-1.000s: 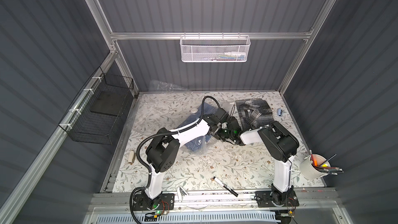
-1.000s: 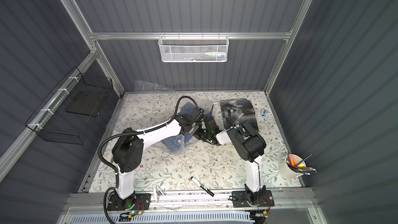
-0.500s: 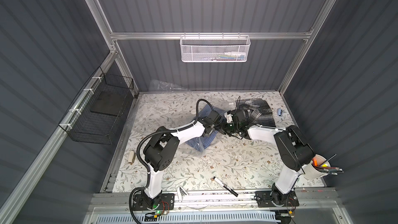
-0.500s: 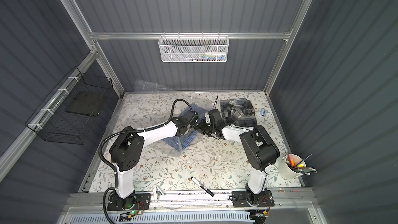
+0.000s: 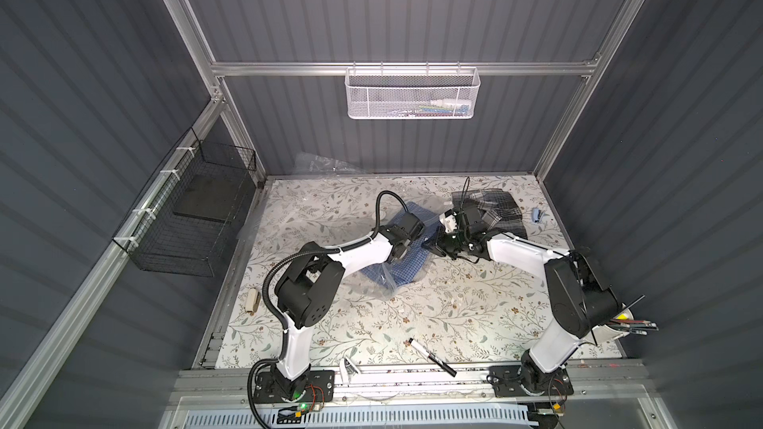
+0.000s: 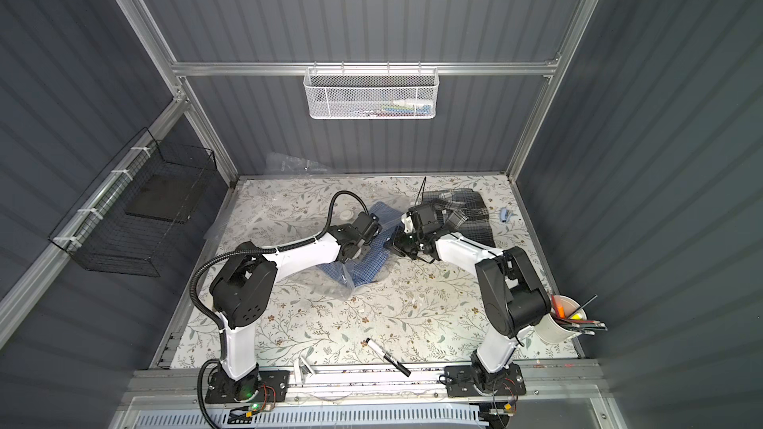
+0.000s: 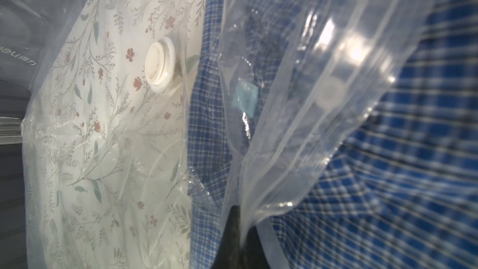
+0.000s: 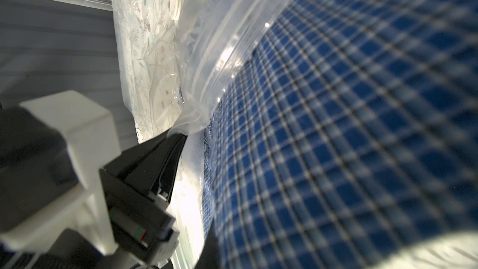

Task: Take the shirt out of the vacuum bag
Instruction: Take out the shirt from the vacuum bag.

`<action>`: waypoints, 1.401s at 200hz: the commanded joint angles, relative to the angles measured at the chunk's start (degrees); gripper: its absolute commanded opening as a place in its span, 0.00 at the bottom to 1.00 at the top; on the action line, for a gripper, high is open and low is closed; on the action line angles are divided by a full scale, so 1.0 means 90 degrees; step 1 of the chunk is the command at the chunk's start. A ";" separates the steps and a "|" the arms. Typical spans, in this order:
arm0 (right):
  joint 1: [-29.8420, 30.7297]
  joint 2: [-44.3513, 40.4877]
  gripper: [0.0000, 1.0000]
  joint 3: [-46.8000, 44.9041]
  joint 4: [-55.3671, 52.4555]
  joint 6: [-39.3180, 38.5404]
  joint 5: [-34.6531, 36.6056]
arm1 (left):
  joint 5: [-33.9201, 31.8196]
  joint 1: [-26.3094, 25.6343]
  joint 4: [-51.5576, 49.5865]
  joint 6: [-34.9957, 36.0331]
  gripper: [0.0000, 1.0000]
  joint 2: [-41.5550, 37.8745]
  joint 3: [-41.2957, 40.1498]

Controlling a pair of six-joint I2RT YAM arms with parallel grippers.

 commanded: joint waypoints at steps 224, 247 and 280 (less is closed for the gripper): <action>-0.0030 -0.0460 0.02 -0.0241 -0.0825 -0.0410 -0.0299 | -0.0588 0.1122 0.0386 0.0811 0.08 -0.0340 -0.0717; 0.0030 -0.0619 0.02 -0.0369 -0.0738 -0.0337 -0.0243 | -0.0725 0.1410 0.0556 0.0982 0.08 -0.0342 -0.0913; 0.0133 -0.0766 0.02 -0.0692 -0.0637 -0.0285 -0.0160 | -0.0849 0.1670 0.0614 0.1064 0.08 -0.0253 -0.0807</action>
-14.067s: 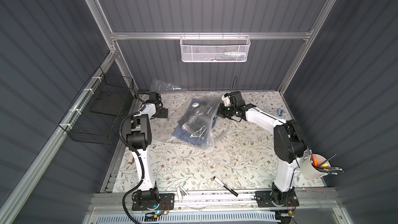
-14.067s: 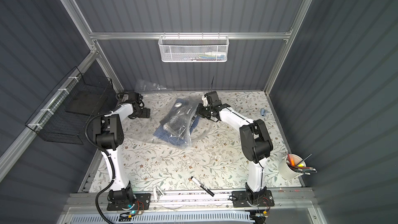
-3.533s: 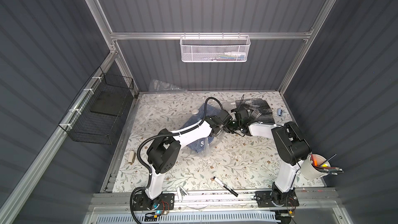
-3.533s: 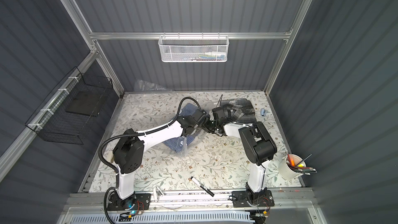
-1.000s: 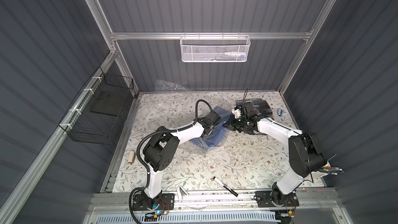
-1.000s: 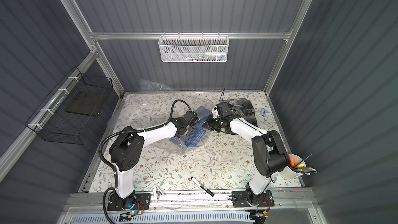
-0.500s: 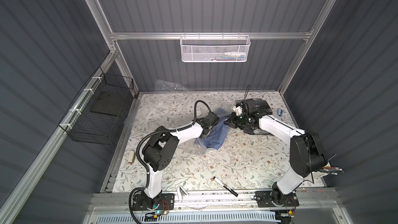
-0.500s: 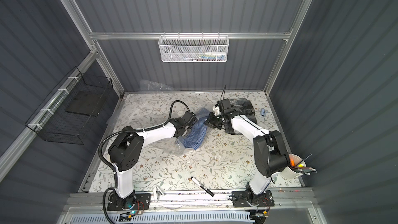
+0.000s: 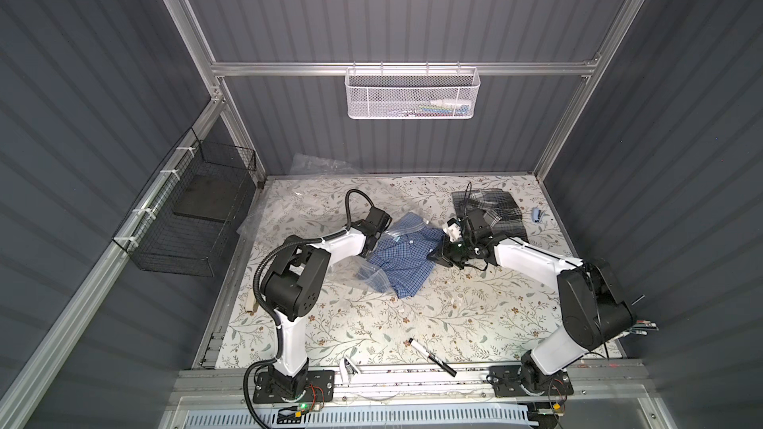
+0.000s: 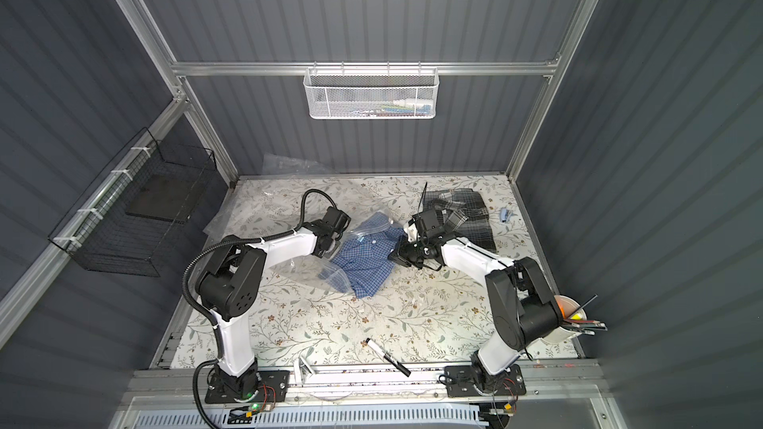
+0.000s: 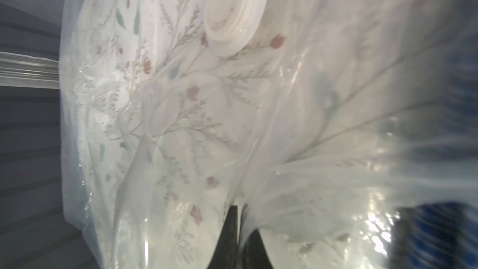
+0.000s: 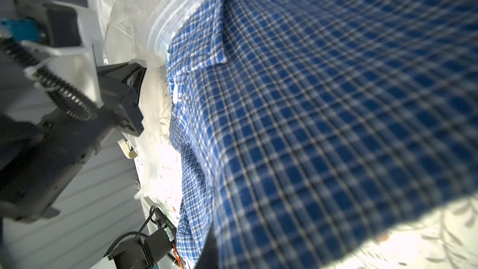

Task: Take the shirt out of the vacuum bag
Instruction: Take out the shirt from the vacuum bag.

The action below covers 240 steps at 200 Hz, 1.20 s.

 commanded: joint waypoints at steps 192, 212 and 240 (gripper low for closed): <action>0.0173 -0.1074 0.03 -0.1755 -0.0367 -0.0100 0.0654 | -0.0324 0.1274 0.0207 0.0681 0.09 0.0554 0.0833; 0.0153 -0.1261 0.03 -0.1989 -0.0458 -0.0058 0.0674 | -0.0342 0.1308 0.0193 0.0719 0.09 0.0632 0.0898; 0.0156 -0.1657 0.04 -0.2351 -0.0605 0.0064 0.0739 | -0.0356 0.1350 0.0185 0.0769 0.09 0.0710 0.1139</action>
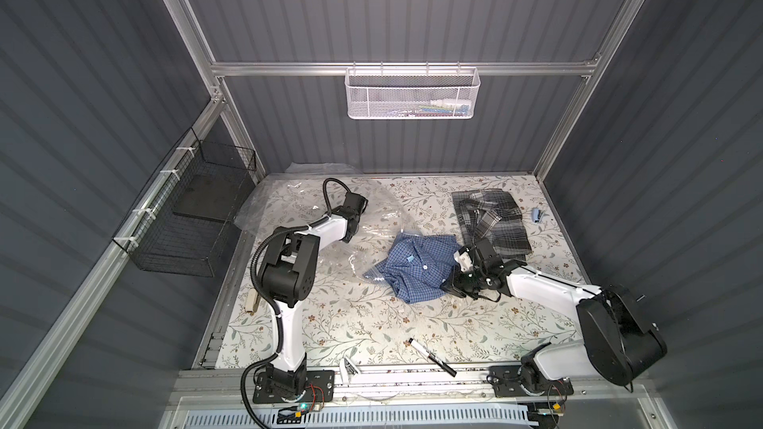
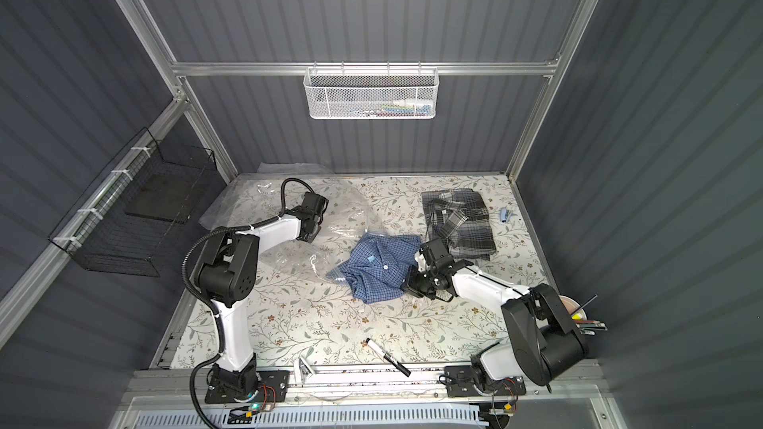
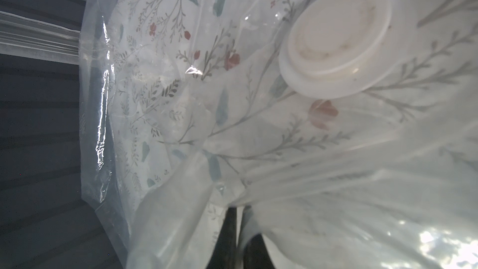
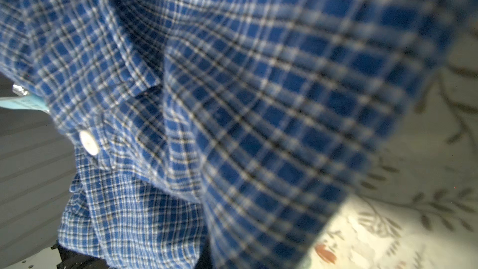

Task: Take the shirt out of the vacuum bag
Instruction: Take out the shirt from the vacuum bag.

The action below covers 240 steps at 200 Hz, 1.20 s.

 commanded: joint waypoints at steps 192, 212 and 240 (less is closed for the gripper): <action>-0.1856 0.0242 0.75 -0.0330 0.1809 -0.0064 -0.0846 | 0.1204 0.0096 -0.1309 -0.0262 0.95 -0.1533 0.1042; -0.1866 0.0700 0.73 -0.0305 0.2241 -0.0018 -0.0946 | 0.1512 -0.0038 -0.1582 -0.0376 0.99 -0.1987 0.0971; -0.1863 0.1175 0.70 -0.0285 0.2980 0.0188 -0.1131 | 0.1879 -0.0406 -0.2032 -0.0368 0.99 -0.2515 0.0785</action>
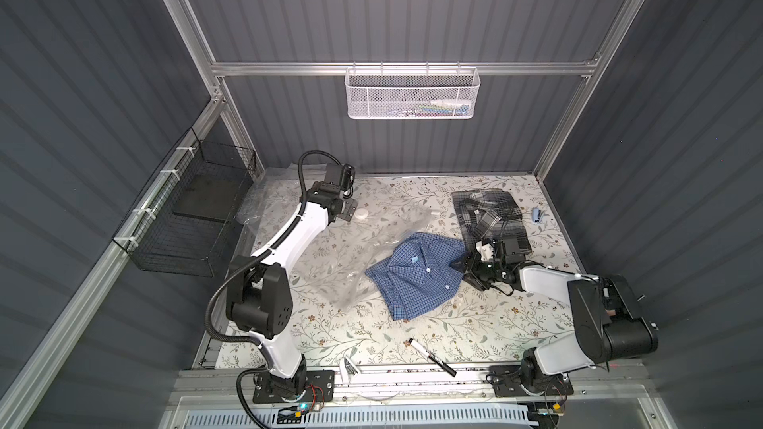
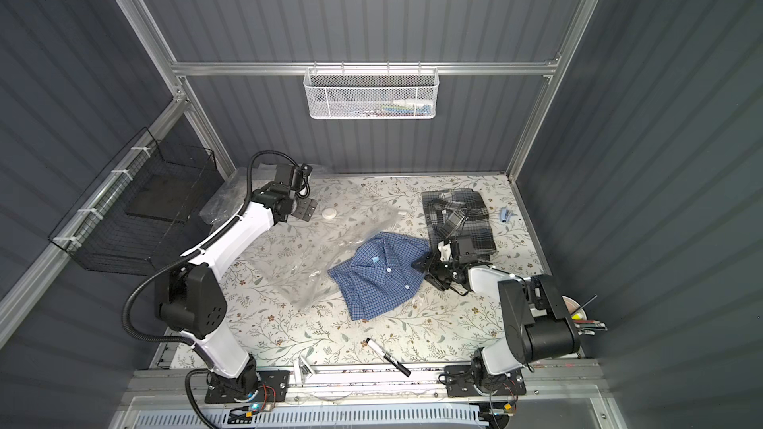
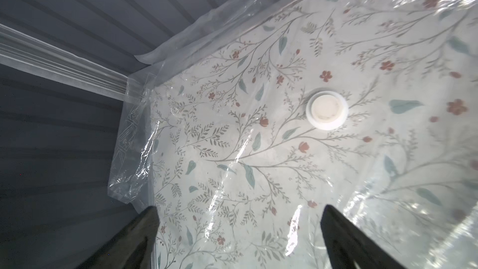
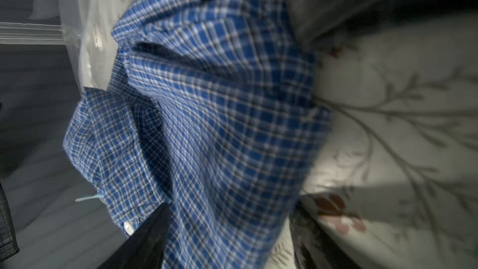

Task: Take the shirt out of the vacuum bag
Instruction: Take out the shirt from the vacuum bag.

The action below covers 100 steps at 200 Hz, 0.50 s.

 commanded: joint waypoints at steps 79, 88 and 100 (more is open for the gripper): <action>0.0116 0.1381 0.46 -0.0151 0.3759 0.1098 -0.0533 | 0.1066 -0.0598 -0.0936 -0.0632 0.99 -0.1202 -0.0926; 0.0151 0.1309 0.40 -0.0192 0.4002 0.1195 -0.0521 | 0.1087 -0.0618 -0.0978 -0.0654 0.99 -0.1211 -0.0940; 0.0199 0.1119 0.31 -0.0214 0.3949 0.1171 -0.0466 | 0.1051 -0.0648 -0.0989 -0.0669 0.99 -0.1243 -0.0985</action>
